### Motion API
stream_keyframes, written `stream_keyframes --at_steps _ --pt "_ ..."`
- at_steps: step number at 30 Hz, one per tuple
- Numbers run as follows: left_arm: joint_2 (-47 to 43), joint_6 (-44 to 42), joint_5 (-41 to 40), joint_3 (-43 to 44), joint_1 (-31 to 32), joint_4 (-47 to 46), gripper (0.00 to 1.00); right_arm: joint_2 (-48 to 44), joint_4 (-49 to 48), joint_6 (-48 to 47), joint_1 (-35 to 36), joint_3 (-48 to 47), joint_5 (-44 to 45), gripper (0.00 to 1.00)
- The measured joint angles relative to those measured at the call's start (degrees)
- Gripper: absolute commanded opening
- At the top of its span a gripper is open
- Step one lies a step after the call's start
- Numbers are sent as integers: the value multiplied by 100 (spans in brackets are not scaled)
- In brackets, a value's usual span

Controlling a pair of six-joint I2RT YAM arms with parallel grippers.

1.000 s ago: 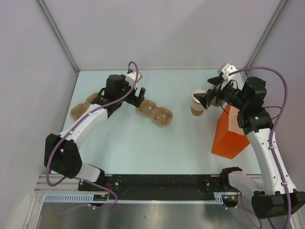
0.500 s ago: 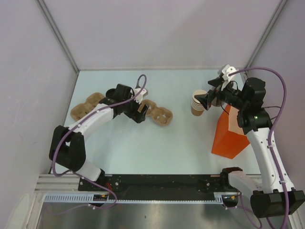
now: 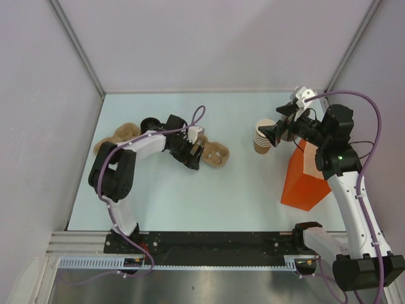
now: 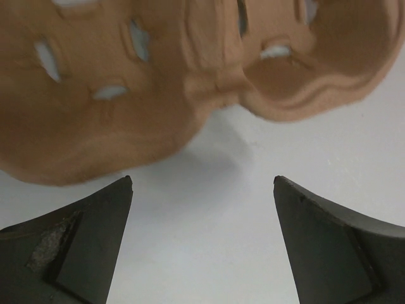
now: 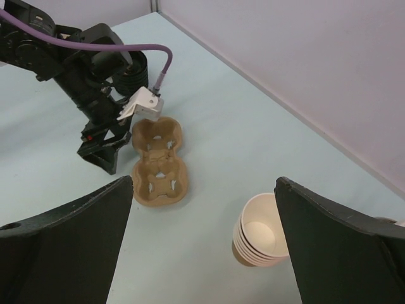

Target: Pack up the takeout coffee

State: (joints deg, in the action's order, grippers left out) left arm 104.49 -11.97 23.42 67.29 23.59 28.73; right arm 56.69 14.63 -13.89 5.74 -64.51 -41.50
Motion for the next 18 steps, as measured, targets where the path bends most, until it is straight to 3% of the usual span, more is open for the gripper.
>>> stream_keyframes --at_steps 15,18 --pt "1764 -55 -168 3176 81 -334 93 -11 0 4 57 0 4 100" --pt "1987 -50 -197 3447 155 -354 94 -11 0 7 57 0 4 100"
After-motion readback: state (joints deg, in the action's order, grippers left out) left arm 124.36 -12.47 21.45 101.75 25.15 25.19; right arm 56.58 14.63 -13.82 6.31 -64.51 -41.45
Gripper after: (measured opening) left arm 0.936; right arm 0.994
